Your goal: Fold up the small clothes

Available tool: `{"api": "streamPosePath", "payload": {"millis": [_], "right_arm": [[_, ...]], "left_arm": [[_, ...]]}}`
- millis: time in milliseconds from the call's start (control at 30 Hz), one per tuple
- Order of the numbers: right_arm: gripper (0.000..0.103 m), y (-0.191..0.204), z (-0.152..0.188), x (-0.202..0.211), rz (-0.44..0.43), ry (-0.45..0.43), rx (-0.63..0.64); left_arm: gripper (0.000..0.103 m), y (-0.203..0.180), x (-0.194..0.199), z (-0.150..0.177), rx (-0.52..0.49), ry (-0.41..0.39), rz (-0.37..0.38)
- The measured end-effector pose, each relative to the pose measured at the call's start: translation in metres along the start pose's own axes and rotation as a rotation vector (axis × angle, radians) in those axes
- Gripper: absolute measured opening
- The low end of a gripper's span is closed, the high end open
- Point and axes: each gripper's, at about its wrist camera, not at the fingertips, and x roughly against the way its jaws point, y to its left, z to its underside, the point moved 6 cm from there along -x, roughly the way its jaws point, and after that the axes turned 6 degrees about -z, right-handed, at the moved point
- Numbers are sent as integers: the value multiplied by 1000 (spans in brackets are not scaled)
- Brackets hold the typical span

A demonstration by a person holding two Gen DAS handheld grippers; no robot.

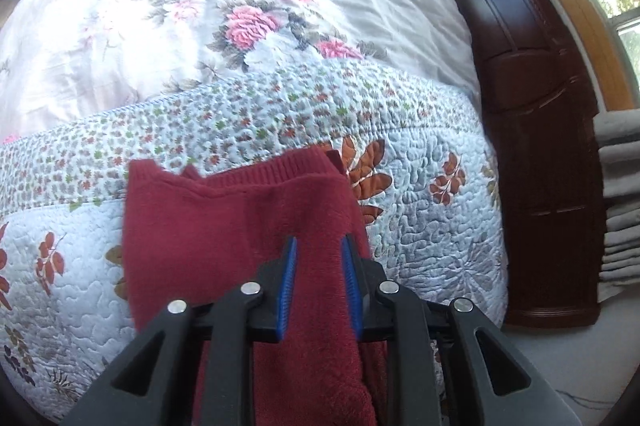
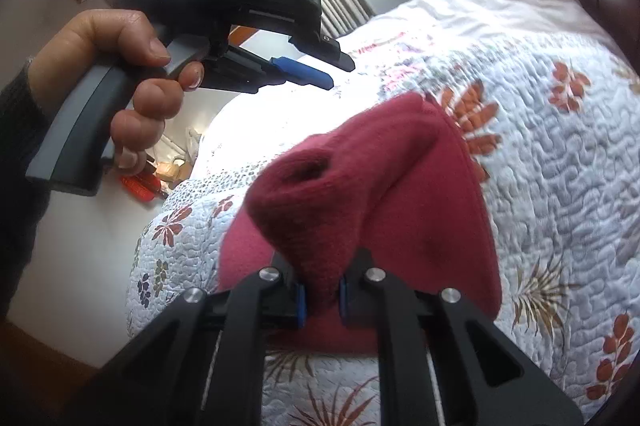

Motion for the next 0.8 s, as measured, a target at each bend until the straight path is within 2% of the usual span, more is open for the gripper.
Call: {"api": "streamPosePath", "payload": {"millis": [67,100,133,200,233,300,367,467,533,633,700,767,800], "right_arm": [[13,-20,11,-4,-42,34,-60],[20,-31,17,-6,-80,54,-108],[33,-40,23,-6,-98,68,-149],[48,-63,32,-6,-145,96,-251],[49,-73,34,-4,-205,111,-317],[53,-85,33,7,-319,117,-385],[54,-95,19,23,-374,104,-388],[54,-109,-19,25,-425,106,-389],[56,-110,-51,7,-455,142,-354],[56,-111,-84,-35,-452,205,-317],[56,-107,-93,-70,-461,281,-325],[55,-104,-93,-99,-421,344,-325],[40,-101,-92,-110,-412,370,-317]], "left_arm": [[22,-10,-20,6,30,22,55],[22,-15,-21,8,30,8,86],[22,-19,-16,9,21,-15,115],[24,-17,5,13,11,-88,155],[26,-12,18,15,9,-127,166],[48,1,46,27,1,-188,176],[58,12,65,48,-62,-213,170],[70,26,75,99,-177,-246,110],[71,30,64,136,-227,-235,109],[71,29,39,181,-269,-211,108],[71,28,24,203,-260,-189,134],[71,25,15,214,-255,-181,147],[71,24,14,217,-258,-184,152]]}}
